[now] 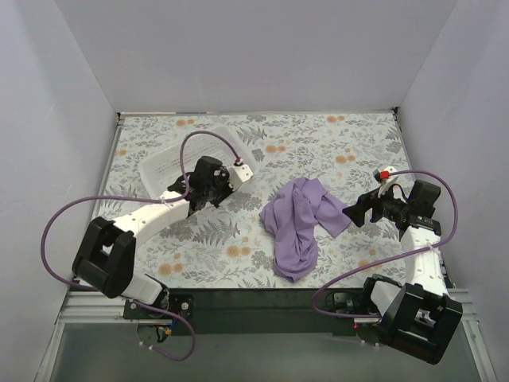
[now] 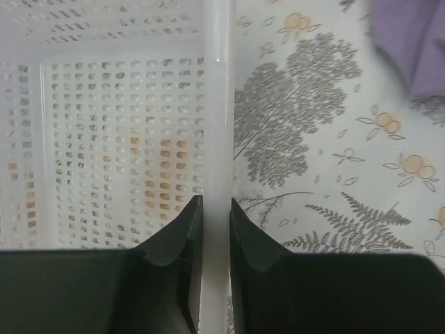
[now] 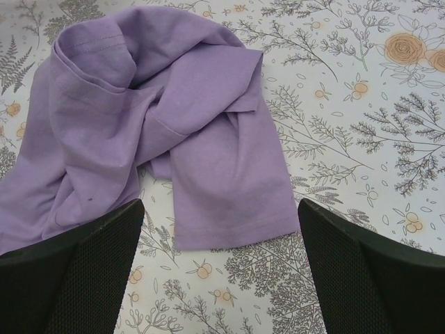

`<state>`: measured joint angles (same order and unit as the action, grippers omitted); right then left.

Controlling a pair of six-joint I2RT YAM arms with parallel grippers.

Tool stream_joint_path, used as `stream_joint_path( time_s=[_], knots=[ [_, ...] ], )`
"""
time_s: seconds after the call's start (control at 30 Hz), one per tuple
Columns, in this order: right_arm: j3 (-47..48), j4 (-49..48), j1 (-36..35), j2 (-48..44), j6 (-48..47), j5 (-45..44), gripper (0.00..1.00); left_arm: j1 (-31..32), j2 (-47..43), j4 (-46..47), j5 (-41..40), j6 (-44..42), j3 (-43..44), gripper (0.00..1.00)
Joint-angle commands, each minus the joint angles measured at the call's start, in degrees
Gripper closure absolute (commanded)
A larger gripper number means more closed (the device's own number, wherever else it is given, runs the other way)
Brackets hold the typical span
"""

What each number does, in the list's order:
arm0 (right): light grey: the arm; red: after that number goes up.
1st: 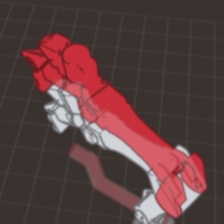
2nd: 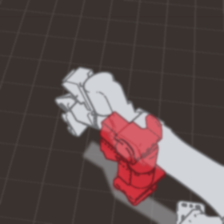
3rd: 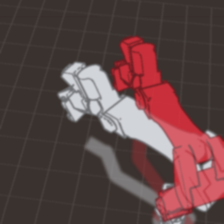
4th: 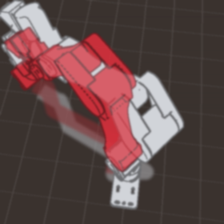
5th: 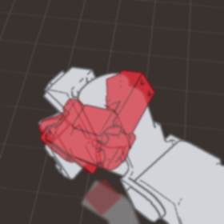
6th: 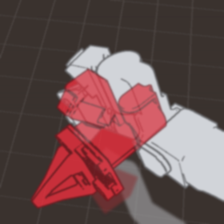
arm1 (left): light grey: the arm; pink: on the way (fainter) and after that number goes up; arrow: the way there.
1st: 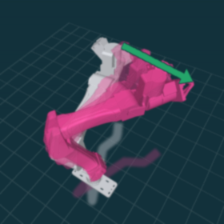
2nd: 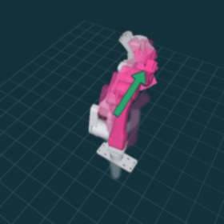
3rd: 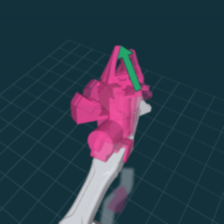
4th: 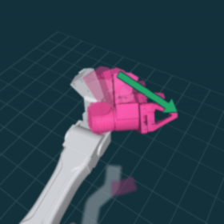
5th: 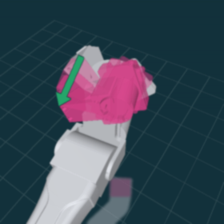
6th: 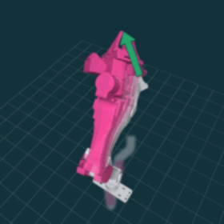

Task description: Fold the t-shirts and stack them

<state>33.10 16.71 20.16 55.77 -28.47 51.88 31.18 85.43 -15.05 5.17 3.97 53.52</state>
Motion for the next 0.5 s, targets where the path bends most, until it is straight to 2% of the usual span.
stream_joint_path(
  time_s=[0.0, 0.07, 0.1, 0.17, 0.27, 0.3, 0.4, 0.47],
  knots=[
    [1.18, 0.78, -0.21, -0.22, -0.54, 2.44, 0.02, -4.35, -5.27, 9.40, -12.16, 14.77, -3.77, 1.00],
    [1.26, 0.78, -0.21, -0.05, -0.54, 2.79, 0.02, -6.03, -4.14, 11.35, -25.56, 21.58, -1.42, 1.00],
    [1.26, 0.78, -0.21, -0.05, -0.54, 3.05, 0.02, -8.57, -2.82, 7.62, -26.08, 26.31, 1.30, 1.00],
    [1.35, 0.87, -0.21, 0.13, -0.54, 3.14, 0.02, -11.22, 1.66, 3.90, -23.20, 29.50, 6.05, 1.00],
    [1.35, 1.04, -0.21, -0.04, -0.54, 3.23, 0.02, -15.52, 10.26, -0.84, -23.80, 36.27, 16.23, 1.00],
    [1.35, 1.13, -0.21, -0.05, -0.54, 3.23, 0.02, -17.45, 15.77, -4.69, -23.45, 37.50, 22.45, 1.00],
    [1.26, 1.31, -0.21, -0.40, -0.71, 3.58, 0.02, -19.48, 22.66, -7.53, -24.85, 39.36, 32.83, 1.00],
    [1.26, 1.48, -0.30, -0.40, -0.71, 4.02, 0.02, -20.28, 28.20, -8.15, -27.31, 39.63, 36.82, 1.00]
  ],
)
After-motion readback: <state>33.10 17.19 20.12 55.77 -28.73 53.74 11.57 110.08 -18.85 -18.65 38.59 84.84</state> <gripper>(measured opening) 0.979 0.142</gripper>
